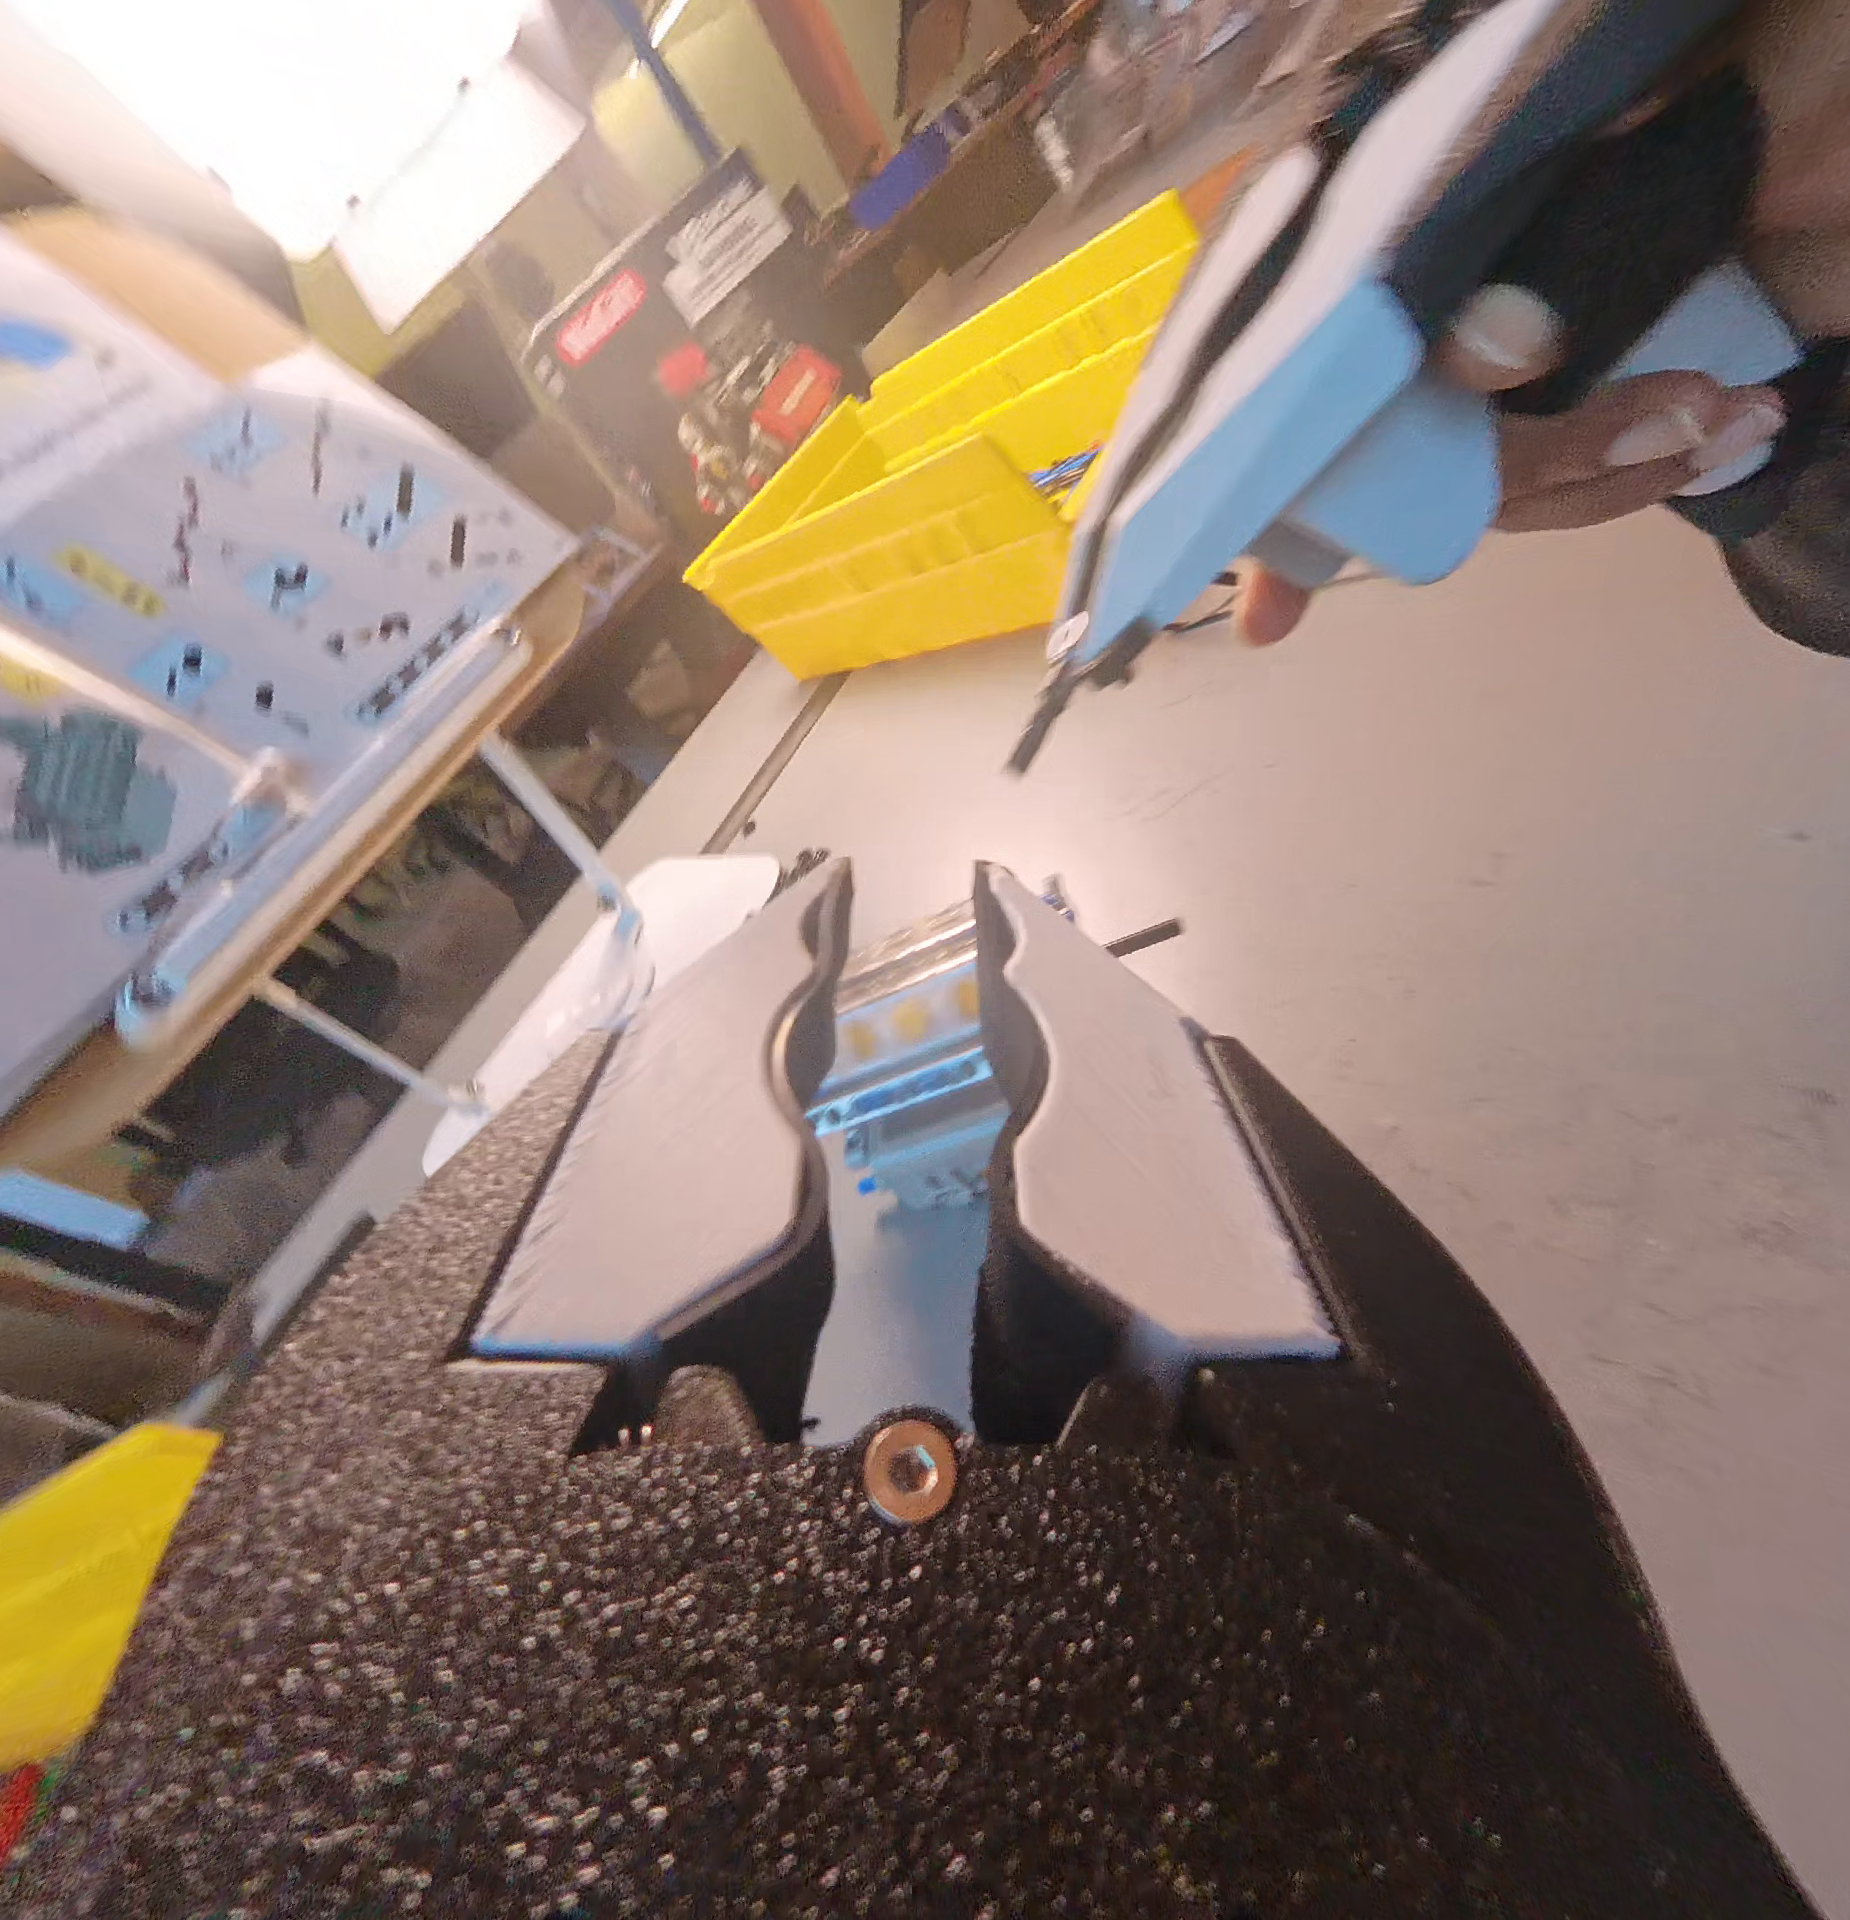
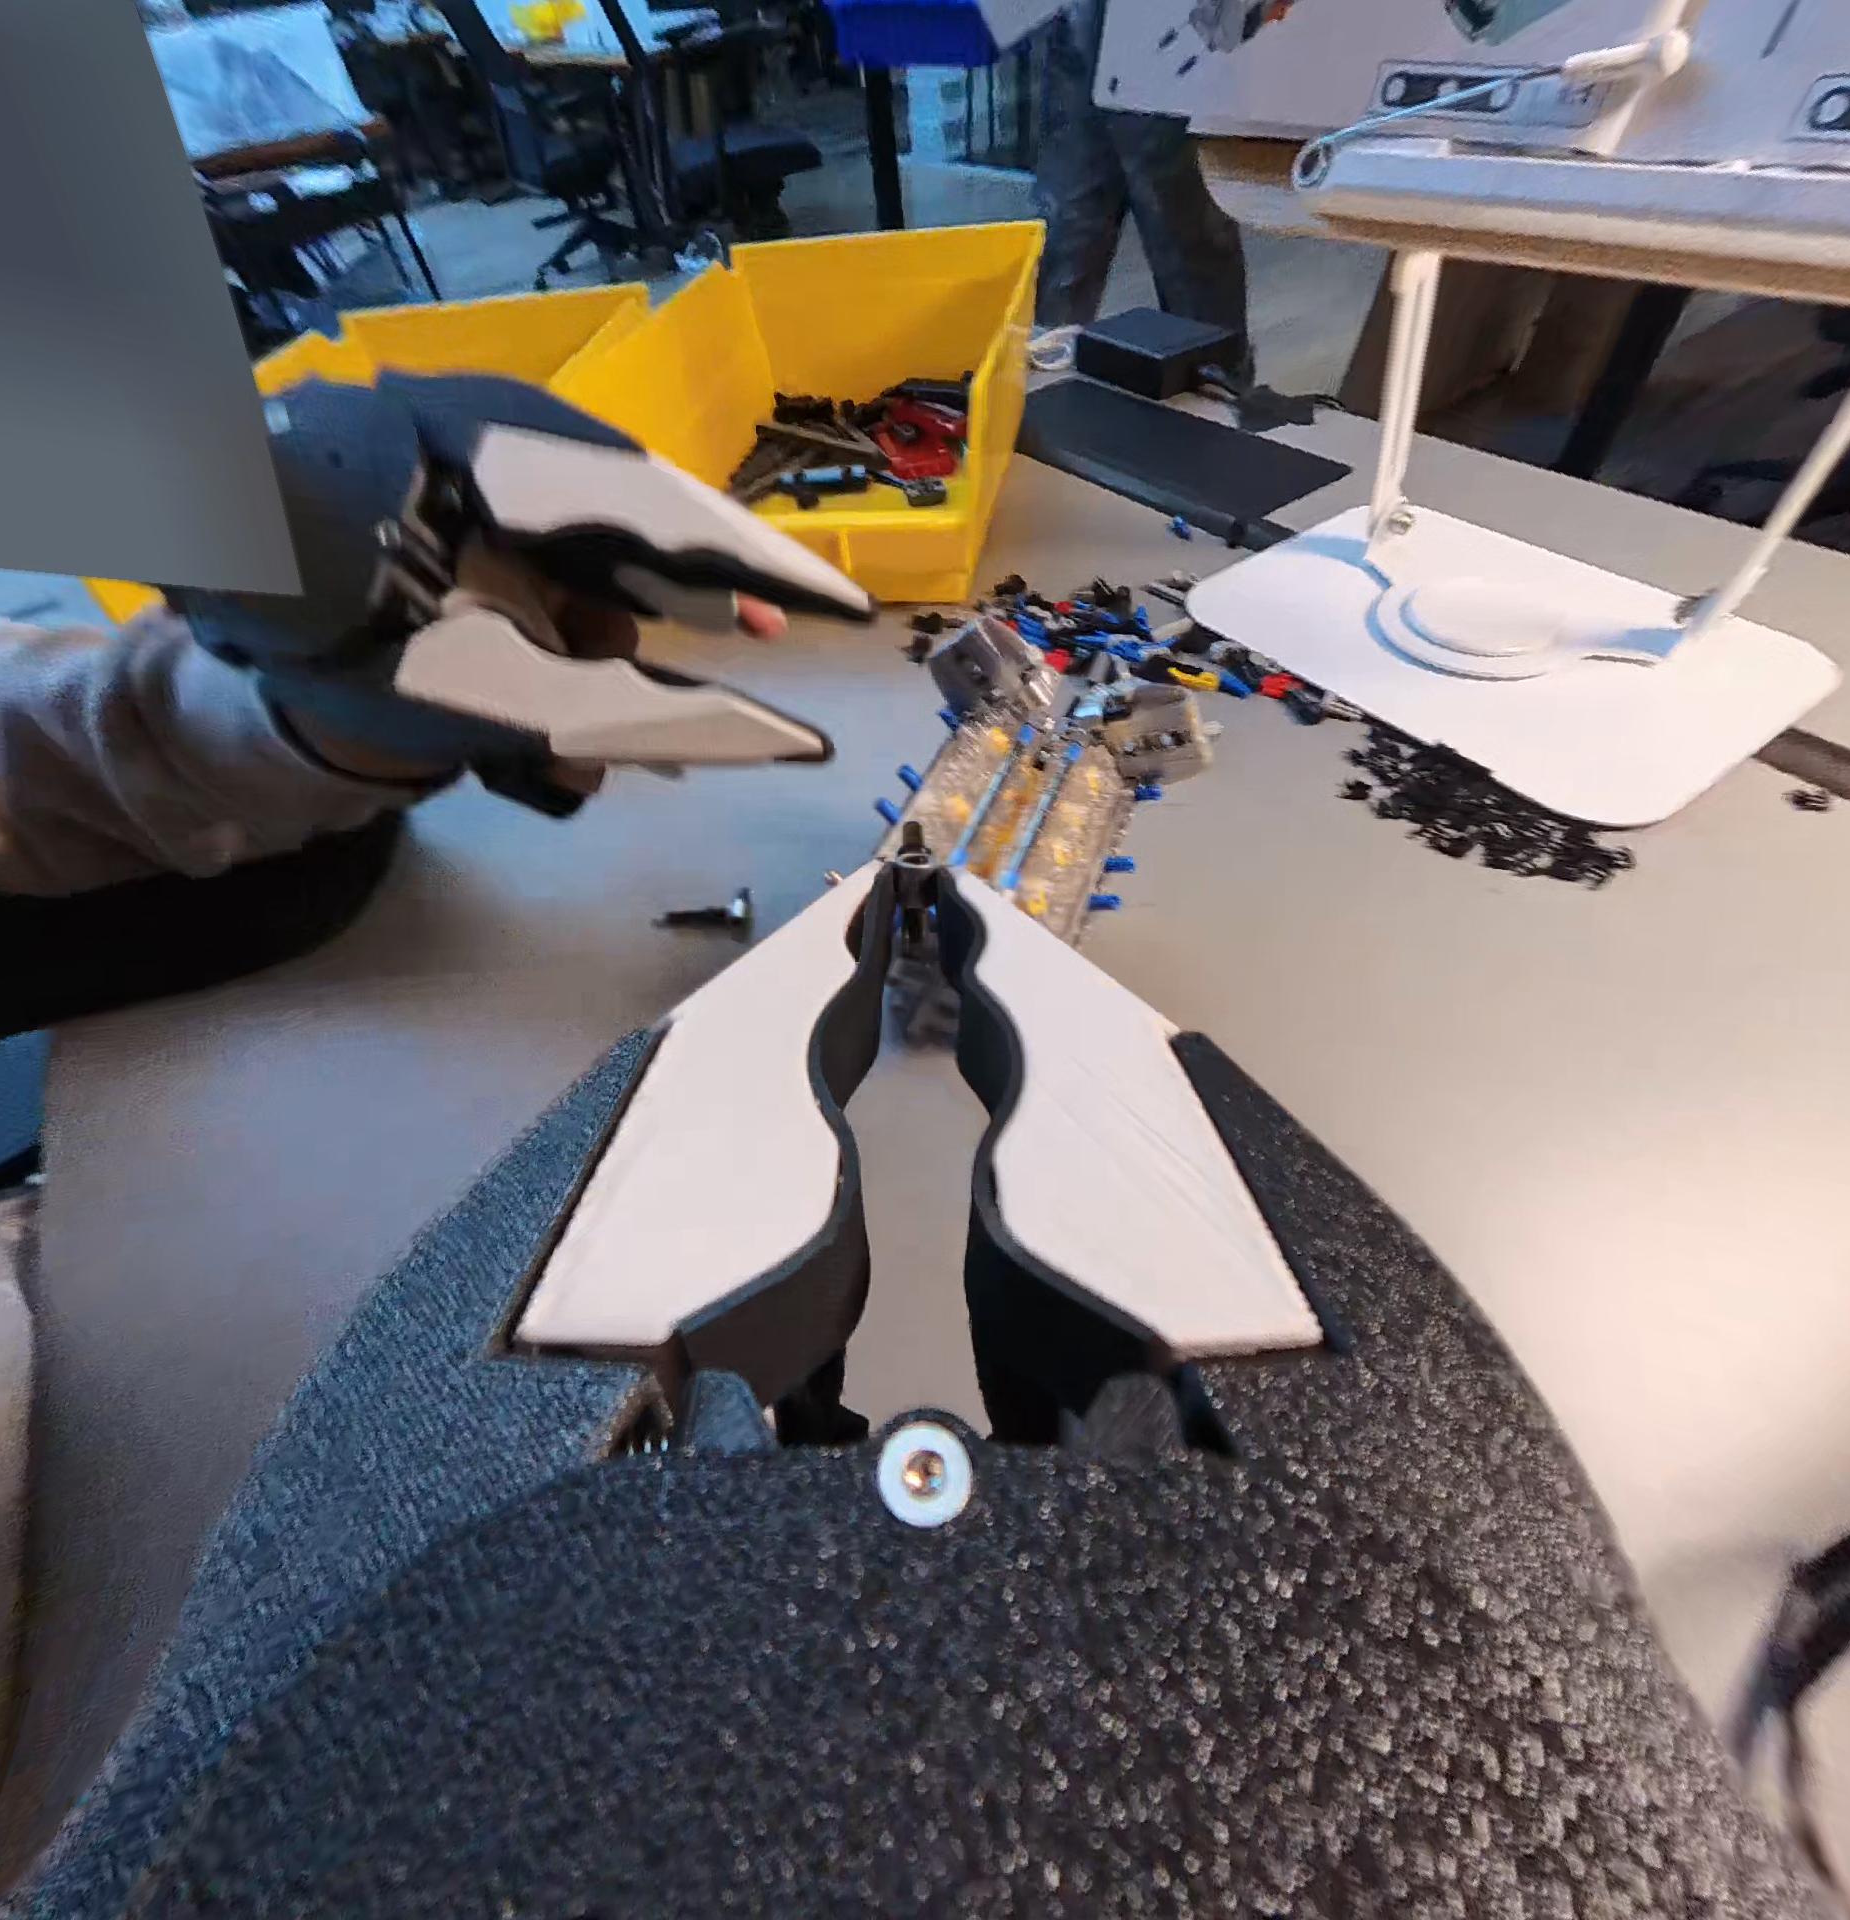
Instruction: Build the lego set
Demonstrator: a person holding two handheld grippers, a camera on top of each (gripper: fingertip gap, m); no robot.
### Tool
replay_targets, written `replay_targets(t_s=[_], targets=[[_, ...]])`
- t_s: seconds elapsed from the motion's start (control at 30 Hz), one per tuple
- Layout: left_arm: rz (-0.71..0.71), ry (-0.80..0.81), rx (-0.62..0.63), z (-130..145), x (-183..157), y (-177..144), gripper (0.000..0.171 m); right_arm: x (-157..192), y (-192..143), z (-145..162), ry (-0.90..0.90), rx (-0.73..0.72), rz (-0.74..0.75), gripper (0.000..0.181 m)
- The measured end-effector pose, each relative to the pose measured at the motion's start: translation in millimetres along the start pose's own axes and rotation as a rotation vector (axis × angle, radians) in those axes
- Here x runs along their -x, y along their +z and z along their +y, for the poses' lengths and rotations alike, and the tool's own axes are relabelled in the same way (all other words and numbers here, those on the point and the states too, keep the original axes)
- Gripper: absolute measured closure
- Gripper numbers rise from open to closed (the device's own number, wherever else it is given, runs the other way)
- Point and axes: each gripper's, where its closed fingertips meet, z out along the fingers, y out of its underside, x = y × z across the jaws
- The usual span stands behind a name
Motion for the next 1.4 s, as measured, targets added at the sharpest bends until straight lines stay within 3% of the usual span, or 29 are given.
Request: replay_targets(t_s=[0.1, 0.2, 0.3, 0.37, 0.47, 0.67, 0.97, 1.17, 1.4], targets=[[-0.015, -0.262, 0.113, 41.9, 46.3, 2.7, 0.133, -20.7, 0.6, 24.1, -0.046, 0.13, 0.042, 0.175], [0.088, -0.534, 0.185, 81.7, 60.5, 14.8, 0.122, -19.6, 14.2, 52.4, -0.05, 0.229, 0.014, 0.175], [0.29, -0.671, 0.15, 75.6, 41.2, 24.3, 0.122, -15.1, 24.4, 62.5, -0.092, 0.275, 0.013, 0.175], [0.364, -0.641, 0.148, 68.0, 25.4, 26.1, 0.132, -15.2, 27.1, 61.4, -0.109, 0.286, 0.015, 0.175], [0.339, -0.533, 0.186, 67.3, 16.6, 24.9, 0.134, -16.6, 29.3, 64.4, -0.125, 0.319, 0.014, 0.175], [0.312, -0.488, 0.218, 62.3, 3.2, 14.3, 0.146, -16.8, 26.1, 65.4, -0.178, 0.389, -0.015, 0.175], [0.29, -0.43, 0.231, 61.8, -4.3, 6.7, 0.15, -13.6, 16.4, 69.1, -0.338, 0.696, -0.118, 0.175], [0.3, -0.412, 0.211, 61.0, -7.2, 4.7, 0.148, -14.5, 20.1, 69.2, -0.343, 0.816, -0.161, 0.175], [0.391, -0.309, 0.191, 67.4, -20.1, -2.5, 0.128, -16.7, 18.8, 69.1, -0.372, 0.914, -0.165, 0.175]])
